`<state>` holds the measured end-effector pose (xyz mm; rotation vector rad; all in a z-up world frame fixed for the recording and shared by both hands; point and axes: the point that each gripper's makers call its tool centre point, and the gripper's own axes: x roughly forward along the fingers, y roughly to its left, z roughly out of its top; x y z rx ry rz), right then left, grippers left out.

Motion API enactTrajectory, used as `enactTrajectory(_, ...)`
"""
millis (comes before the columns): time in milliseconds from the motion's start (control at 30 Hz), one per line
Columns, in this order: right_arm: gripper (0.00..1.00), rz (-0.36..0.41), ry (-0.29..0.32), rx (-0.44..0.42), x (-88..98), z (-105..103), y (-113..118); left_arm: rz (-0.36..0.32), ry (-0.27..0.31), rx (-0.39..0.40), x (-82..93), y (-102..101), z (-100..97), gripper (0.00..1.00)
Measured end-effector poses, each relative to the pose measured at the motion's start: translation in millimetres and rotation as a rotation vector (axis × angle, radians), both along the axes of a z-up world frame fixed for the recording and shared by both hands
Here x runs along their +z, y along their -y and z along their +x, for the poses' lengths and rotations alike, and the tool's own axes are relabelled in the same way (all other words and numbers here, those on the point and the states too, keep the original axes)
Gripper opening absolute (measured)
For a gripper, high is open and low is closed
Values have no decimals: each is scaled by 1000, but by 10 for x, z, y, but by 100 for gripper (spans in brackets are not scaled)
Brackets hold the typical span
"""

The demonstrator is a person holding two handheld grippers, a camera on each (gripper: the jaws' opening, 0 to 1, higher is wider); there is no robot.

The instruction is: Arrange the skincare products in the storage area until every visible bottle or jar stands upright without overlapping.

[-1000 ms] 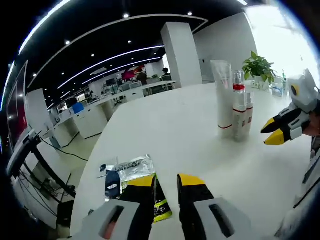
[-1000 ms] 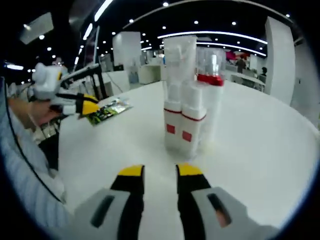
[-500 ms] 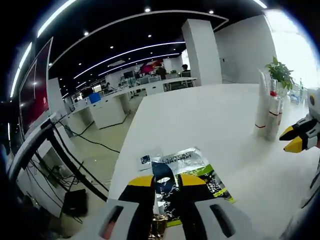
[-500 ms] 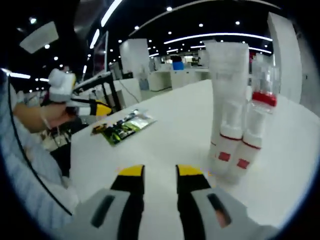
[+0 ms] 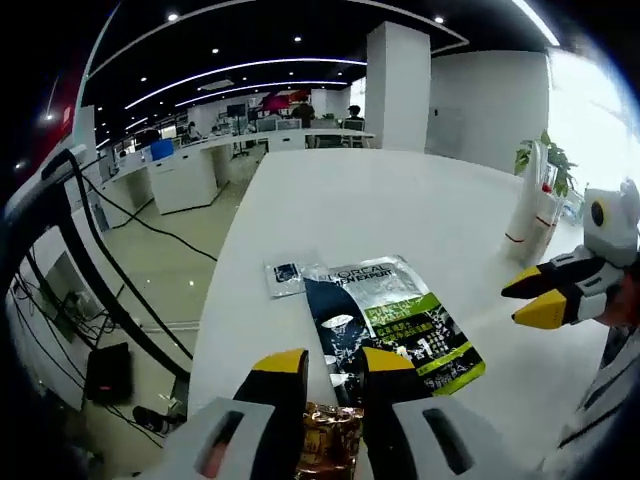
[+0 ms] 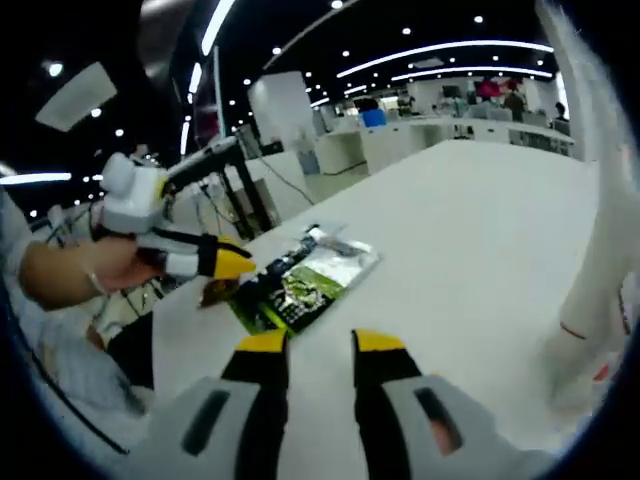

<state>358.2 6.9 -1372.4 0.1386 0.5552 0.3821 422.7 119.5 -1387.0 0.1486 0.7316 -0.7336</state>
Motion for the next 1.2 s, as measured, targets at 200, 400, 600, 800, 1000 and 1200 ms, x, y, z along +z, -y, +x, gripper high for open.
enactTrajectory(200, 20, 21, -95, -31, -154, 91, -35, 32, -48, -16, -89, -5, 41, 19)
enactTrajectory(400, 19, 9, -138, -36, -240, 136, -43, 24, -122, -49, -157, 90, 11, 19)
enactTrajectory(600, 19, 24, -128, -24, -199, 156, -114, 35, -145, -70, -163, 131, -16, 16)
enactTrajectory(800, 16, 16, -131, -27, -219, 180, -95, 39, -141, -95, -153, 177, -71, 15)
enactTrajectory(1000, 10, -1, -136, -49, -246, 216, -19, 65, -132, -126, -157, 163, -74, 12)
enactTrajectory(1200, 7, -5, -136, -53, -259, 229, -25, 85, -121, -166, -244, 233, -100, 6)
